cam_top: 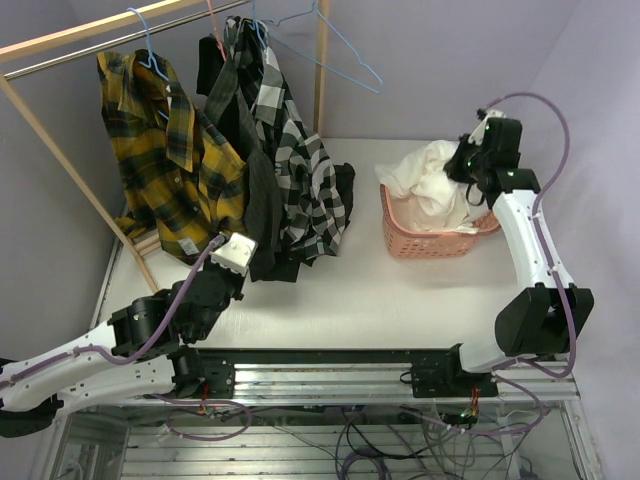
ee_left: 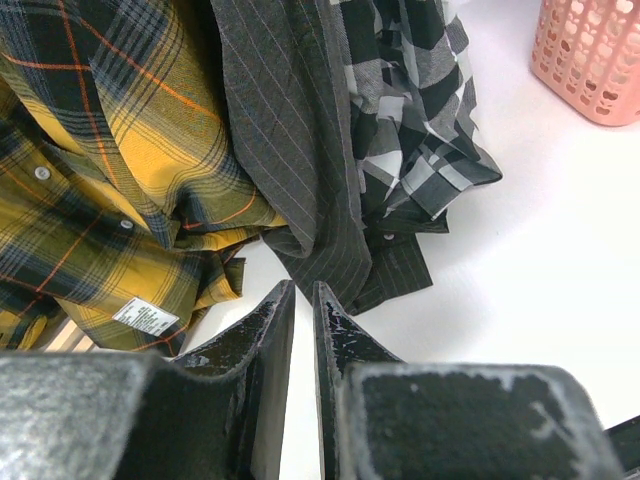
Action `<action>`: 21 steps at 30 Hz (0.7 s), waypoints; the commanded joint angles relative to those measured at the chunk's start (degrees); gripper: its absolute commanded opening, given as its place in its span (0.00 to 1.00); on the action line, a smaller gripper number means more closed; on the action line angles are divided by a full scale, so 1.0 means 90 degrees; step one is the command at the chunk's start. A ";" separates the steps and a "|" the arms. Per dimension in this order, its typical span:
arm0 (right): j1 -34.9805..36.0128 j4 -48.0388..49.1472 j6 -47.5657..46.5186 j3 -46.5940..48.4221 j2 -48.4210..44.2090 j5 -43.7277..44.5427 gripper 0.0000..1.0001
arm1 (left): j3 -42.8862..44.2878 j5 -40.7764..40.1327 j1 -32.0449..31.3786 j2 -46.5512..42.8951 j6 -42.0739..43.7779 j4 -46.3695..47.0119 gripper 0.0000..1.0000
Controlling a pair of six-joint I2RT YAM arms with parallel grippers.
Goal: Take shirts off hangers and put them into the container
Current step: Place the shirt in the bin.
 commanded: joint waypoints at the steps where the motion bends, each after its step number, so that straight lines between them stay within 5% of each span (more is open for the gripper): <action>1: -0.0040 -0.0279 0.0401 -0.1063 -0.0226 -0.0283 0.00 | 0.0003 0.0111 0.0032 -0.0014 0.0037 0.0193 0.25; 9: -0.0039 0.0141 0.0731 -0.2267 -0.0074 -0.0522 0.08 | 0.0049 0.0146 0.0032 0.0043 -0.0001 0.0143 0.24; 18: -0.0045 0.0423 0.1085 -0.2271 0.1270 0.0012 0.11 | 0.0020 0.0143 0.0032 -0.0215 -0.0028 0.0158 0.24; 21: -0.0044 0.0518 0.1178 -0.2349 0.1451 0.0173 0.19 | 0.0044 0.0114 0.0032 -0.0294 -0.0074 0.0104 0.24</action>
